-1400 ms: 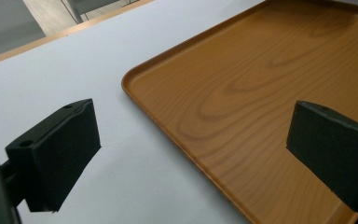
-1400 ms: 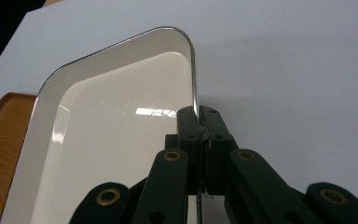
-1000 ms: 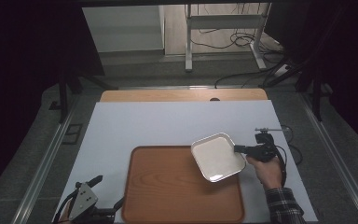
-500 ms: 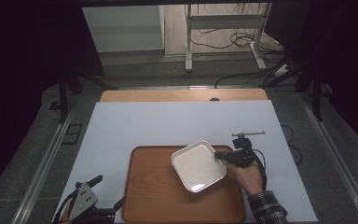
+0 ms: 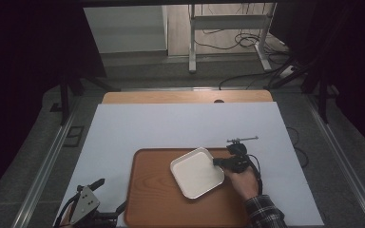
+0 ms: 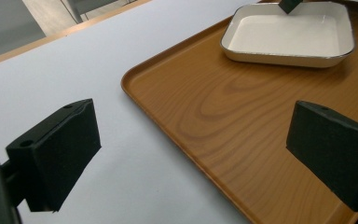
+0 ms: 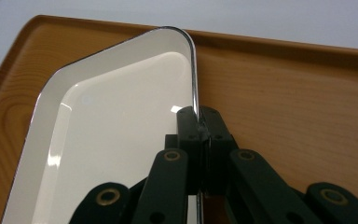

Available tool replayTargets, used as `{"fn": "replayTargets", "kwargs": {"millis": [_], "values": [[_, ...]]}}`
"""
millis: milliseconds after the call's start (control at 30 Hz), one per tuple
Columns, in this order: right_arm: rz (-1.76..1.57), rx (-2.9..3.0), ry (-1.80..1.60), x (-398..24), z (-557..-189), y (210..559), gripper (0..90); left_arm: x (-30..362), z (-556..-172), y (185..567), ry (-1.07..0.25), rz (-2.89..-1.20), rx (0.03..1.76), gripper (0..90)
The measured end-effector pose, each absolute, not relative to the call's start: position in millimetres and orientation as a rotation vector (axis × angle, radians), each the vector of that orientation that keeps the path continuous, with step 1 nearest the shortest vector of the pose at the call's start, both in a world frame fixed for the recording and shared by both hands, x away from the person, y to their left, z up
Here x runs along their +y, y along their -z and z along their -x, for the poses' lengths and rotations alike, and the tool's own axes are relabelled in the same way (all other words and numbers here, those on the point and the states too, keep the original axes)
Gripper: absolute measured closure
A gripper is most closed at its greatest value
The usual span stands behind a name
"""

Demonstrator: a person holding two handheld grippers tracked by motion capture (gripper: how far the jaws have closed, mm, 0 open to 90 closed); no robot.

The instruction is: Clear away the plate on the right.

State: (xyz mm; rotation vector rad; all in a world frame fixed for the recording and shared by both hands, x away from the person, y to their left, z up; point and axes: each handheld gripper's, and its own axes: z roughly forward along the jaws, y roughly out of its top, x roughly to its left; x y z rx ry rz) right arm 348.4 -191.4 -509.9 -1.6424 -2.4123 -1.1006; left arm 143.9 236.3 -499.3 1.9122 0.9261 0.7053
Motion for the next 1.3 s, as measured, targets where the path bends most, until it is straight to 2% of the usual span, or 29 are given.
{"fn": "replayTargets", "kwargs": {"millis": [200, 267, 300, 333, 367, 467, 733, 1067, 1300], "values": [[1.638, -2.426, 1.098, -193.3, -349.7, 512.5, 86.0, 236.3, -143.8, 499.3, -0.706, -1.912, 0.925, 2.5], [1.636, -2.422, 1.111, -193.7, -349.7, 512.7, 83.3, 236.2, -143.7, 499.2, -0.706, -1.913, 0.924, 2.5], [1.627, -2.422, 1.135, -194.8, -349.6, 509.9, 76.3, 236.2, -143.8, 499.3, -0.706, -1.913, 0.925, 2.5], [1.627, -2.422, 1.135, -194.8, -349.6, 509.9, 76.3, 236.2, -143.8, 499.3, -0.706, -1.913, 0.925, 2.5], [1.616, -2.461, 1.164, -196.3, -347.6, 504.8, 71.9, 236.4, -143.9, 499.3, -0.705, -1.912, 0.925, 2.5], [1.587, -2.509, 1.193, -198.7, -343.8, 499.0, 70.9, 236.5, -143.8, 499.2, -0.705, -1.911, 0.925, 2.5], [1.295, -2.66, 1.332, -196.6, -309.3, 480.6, 89.0, 236.2, -143.7, 499.2, -0.706, -1.913, 0.923, 2.5], [1.022, -2.751, 1.24, -172.5, -260.8, 481.6, 89.4, 235.8, -143.4, 499.2, -0.708, -1.915, 0.919, 2.5], [0.987, -2.766, 1.116, -172.1, -246.1, 497.1, 89.3, 235.5, -143.5, 499.2, -0.709, -1.917, 0.917, 2.5]]}}
